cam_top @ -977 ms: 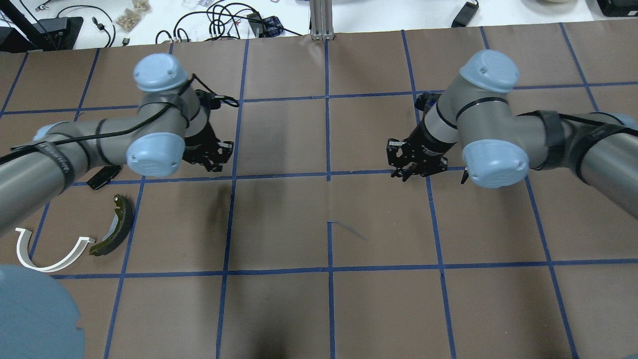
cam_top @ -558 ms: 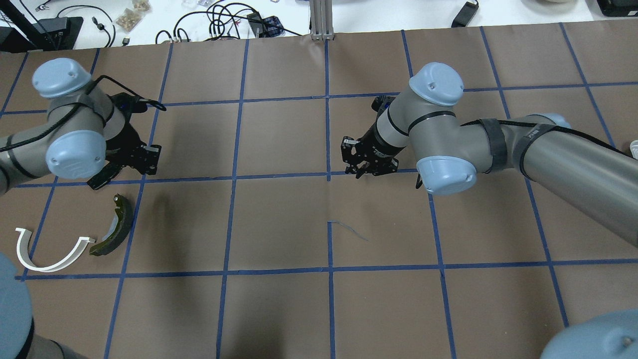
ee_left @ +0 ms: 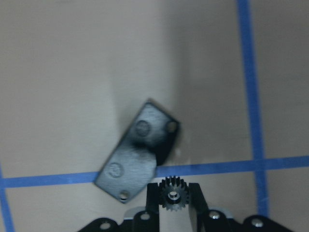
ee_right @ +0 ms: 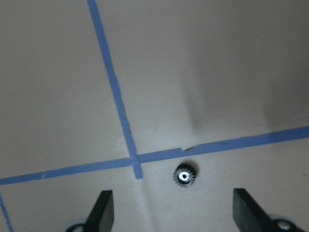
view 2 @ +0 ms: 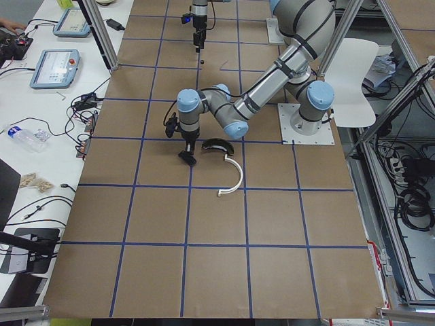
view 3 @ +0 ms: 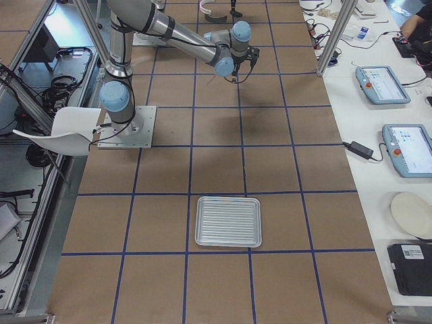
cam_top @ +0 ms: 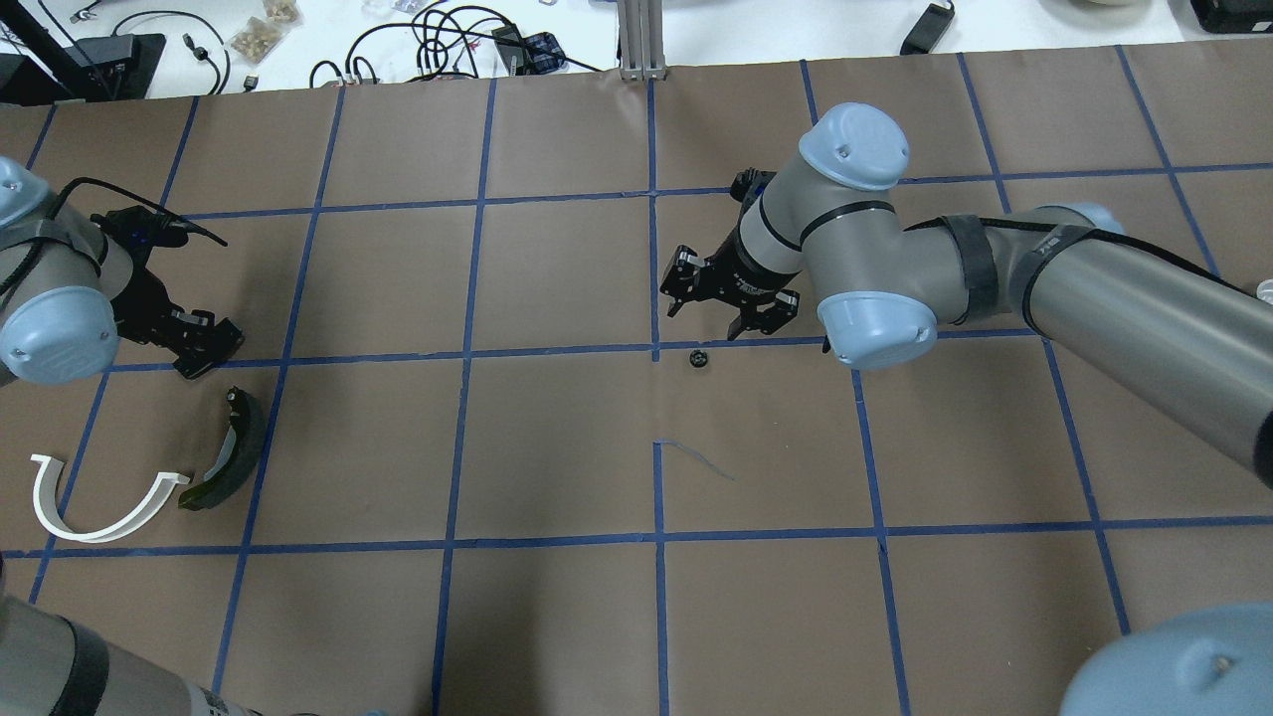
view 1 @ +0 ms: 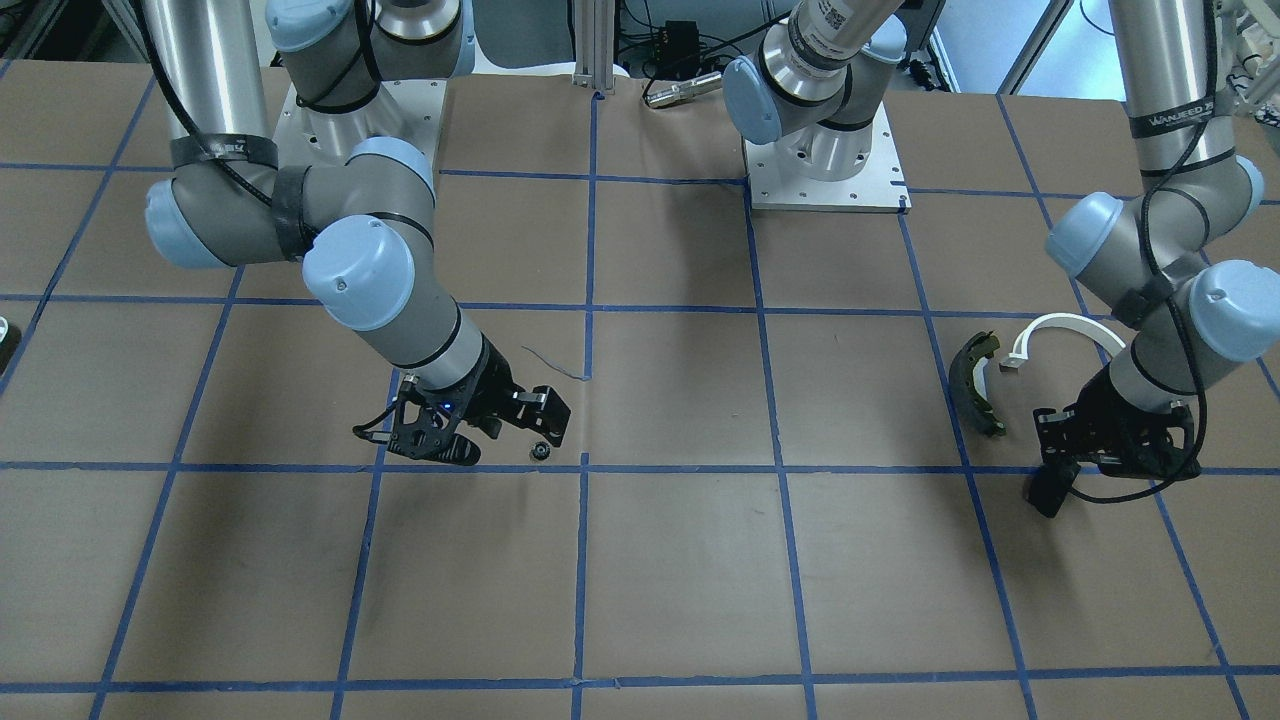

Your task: Place bearing gear from tray to pile

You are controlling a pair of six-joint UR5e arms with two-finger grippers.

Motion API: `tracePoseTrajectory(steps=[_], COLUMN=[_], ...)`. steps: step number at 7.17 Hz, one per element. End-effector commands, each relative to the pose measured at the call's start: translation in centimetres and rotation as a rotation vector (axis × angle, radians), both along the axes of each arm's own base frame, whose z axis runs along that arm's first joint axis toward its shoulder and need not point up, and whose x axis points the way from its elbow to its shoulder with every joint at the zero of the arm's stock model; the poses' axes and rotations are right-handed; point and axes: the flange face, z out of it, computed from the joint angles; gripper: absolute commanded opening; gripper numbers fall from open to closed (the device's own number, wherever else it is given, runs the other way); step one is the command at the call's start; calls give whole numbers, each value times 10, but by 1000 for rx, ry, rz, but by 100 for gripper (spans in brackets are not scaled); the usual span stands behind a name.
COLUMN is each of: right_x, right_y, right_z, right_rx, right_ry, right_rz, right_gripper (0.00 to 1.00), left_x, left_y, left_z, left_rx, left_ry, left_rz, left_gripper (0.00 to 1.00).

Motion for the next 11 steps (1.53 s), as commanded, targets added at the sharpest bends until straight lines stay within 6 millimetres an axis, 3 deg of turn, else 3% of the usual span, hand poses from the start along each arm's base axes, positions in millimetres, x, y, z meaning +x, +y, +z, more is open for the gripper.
tracePoseTrajectory(steps=[1, 2, 3, 4, 5, 6, 7, 8, 9, 11], right_x=[-36, -56, -66, -82, -79, -76, -78, -81, -84, -82], right_y=[-33, -44, -35, -28, -11, 0, -1, 7, 16, 22], right_z=[65, 108, 172, 214, 247, 262, 259, 260, 255, 259], right_rx=[28, 57, 47, 51, 46, 12, -3, -14, -13, -54], right_ry=[264, 349, 350, 347, 332, 314, 323, 333, 333, 334], right_rz=[199, 212, 212, 205, 209, 227, 337, 442, 438, 402], right_gripper=[100, 100, 100, 100, 100, 100, 100, 96, 99, 100], left_x=[7, 6, 5, 6, -4, -38, -96, -174, -245, -357], left_y=[-1, -2, -2, -6, -14, -25, -35, -38, -36, -24], left_z=[-7, -10, -9, -3, 12, 22, 34, 45, 40, 23], left_rx=[5, 5, 2, -9, -24, -52, -67, -81, -78, -61], left_ry=[2, 11, 13, 6, -7, 22, 33, 35, 55, 145], left_rz=[-26, -28, -30, -30, -39, -89, -86, -37, 51, 208], left_gripper=[52, 100, 100, 100, 100, 100, 100, 100, 100, 100])
